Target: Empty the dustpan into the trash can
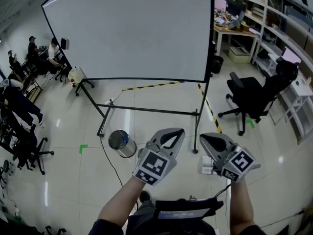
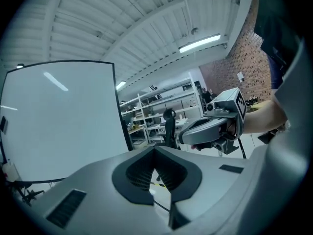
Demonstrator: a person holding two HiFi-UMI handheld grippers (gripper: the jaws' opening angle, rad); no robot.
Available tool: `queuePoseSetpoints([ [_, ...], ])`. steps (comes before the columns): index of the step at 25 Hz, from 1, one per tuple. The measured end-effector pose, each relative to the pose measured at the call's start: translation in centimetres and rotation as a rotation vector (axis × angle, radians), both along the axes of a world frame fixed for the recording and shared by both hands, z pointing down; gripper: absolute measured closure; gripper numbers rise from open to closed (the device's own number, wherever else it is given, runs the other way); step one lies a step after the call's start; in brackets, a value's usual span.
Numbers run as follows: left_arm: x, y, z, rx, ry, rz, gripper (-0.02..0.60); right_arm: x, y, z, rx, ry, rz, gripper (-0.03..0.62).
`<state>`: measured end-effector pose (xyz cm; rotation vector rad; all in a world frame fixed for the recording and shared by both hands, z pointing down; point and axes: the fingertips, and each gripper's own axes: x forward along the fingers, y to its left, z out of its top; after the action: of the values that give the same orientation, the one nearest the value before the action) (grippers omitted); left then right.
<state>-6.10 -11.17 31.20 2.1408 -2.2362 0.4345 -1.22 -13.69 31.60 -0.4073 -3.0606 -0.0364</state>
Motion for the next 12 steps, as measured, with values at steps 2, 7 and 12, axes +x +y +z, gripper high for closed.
queuePoseSetpoints([
  [2,-0.9,0.8,0.2,0.007,0.011,-0.02,0.578,-0.6,0.9,0.3,0.003,0.011,-0.022,0.58],
  [7,-3.8,3.7,0.3,0.032,0.04,-0.063,0.578,-3.0,3.5,0.6,0.026,0.039,-0.061,0.58],
  [12,-7.1,7.1,0.2,0.054,0.052,-0.104,0.578,-6.0,6.2,0.6,0.048,0.063,-0.091,0.58],
])
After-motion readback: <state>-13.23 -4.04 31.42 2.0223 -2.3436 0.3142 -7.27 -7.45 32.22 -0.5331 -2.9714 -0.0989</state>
